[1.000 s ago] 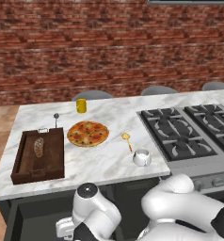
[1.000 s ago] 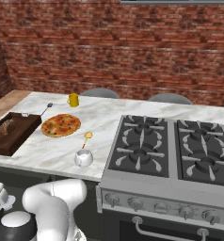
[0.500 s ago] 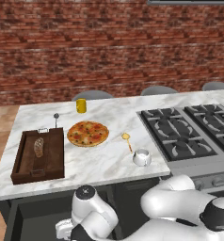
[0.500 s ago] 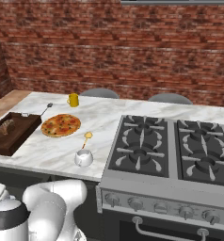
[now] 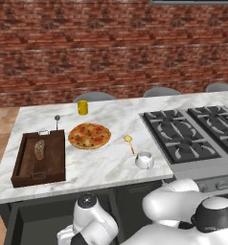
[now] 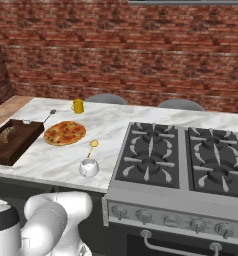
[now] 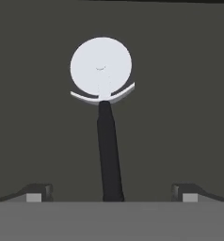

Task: Take the pizza cutter from the drawer on the left and place it on the dining counter for cutting.

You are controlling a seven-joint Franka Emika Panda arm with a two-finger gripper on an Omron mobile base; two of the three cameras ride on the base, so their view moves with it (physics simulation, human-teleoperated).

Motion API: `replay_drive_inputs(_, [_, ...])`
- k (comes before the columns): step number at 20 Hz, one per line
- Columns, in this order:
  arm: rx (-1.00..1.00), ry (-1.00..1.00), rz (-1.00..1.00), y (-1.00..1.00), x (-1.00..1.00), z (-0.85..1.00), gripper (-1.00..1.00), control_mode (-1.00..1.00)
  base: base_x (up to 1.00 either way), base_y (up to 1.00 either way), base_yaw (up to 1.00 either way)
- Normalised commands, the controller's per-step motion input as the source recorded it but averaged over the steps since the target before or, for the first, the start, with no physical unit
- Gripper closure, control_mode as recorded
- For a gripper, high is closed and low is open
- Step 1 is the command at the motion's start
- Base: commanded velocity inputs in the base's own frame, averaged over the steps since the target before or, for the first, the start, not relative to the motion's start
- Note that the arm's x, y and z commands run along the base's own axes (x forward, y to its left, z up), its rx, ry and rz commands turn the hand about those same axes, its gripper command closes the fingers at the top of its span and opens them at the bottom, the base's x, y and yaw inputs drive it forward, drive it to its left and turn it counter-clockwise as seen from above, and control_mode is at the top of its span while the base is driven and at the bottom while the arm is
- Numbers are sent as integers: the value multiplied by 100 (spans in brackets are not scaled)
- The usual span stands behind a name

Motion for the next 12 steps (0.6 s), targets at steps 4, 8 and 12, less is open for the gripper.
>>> replay_drive_inputs(4, [0, 1, 0, 1, 0, -30, -100, -100, 0, 0, 0])
replay_drive_inputs(8, [0, 0, 0, 0, 0, -25, -100, -100, 0, 0, 0])
replay_drive_inputs(12, [0, 0, 0, 0, 0, -26, -100, -100, 0, 0, 0])
